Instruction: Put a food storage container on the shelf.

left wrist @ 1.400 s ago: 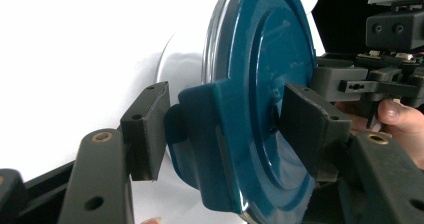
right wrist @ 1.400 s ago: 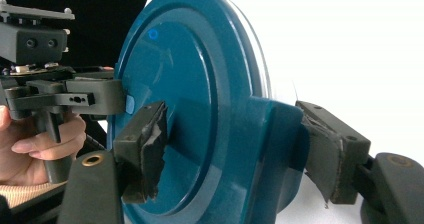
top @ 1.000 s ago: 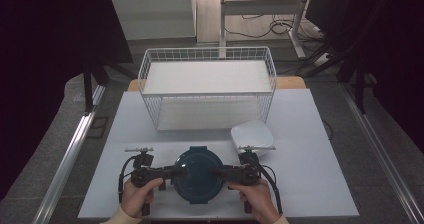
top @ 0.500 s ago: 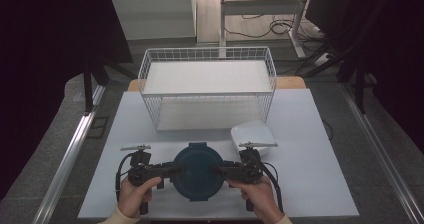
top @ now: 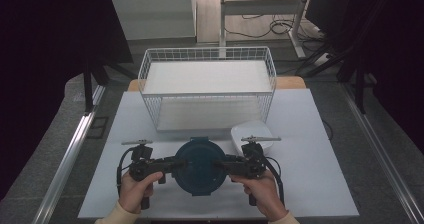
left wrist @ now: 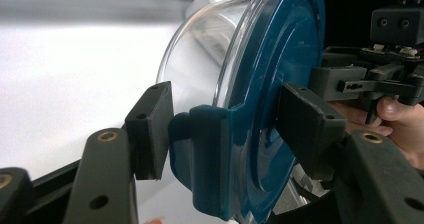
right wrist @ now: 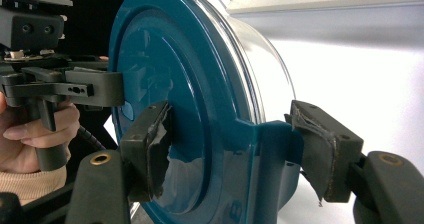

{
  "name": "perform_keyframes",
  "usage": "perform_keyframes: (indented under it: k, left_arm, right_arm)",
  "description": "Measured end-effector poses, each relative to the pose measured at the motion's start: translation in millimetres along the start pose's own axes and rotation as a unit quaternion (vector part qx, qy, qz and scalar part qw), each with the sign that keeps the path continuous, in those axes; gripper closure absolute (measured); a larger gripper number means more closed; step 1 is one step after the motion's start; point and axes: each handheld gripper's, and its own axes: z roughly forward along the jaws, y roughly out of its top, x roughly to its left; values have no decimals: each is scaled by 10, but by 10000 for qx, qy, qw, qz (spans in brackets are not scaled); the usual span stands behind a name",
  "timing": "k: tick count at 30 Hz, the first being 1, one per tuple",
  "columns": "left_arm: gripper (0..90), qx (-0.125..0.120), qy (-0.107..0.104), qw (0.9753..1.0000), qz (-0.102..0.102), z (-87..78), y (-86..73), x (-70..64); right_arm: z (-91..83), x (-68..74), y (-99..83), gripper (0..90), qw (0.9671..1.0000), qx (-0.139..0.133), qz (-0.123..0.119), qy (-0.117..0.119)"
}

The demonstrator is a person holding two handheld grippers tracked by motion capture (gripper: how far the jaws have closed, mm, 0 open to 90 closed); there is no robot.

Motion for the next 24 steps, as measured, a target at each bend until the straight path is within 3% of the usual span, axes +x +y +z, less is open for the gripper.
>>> perform_keyframes:
  k: [9, 24]
  left_arm:
    - [406, -14, -16, 10000, 30, 9, 179, -22]
    - [405, -113, 7, 9997, 206, -113, 539, -164]
  right_arm:
    - [-31, -15, 158, 346, 10000, -66, -38, -21]
    - [-129, 93, 526, 346, 9997, -155, -174, -7]
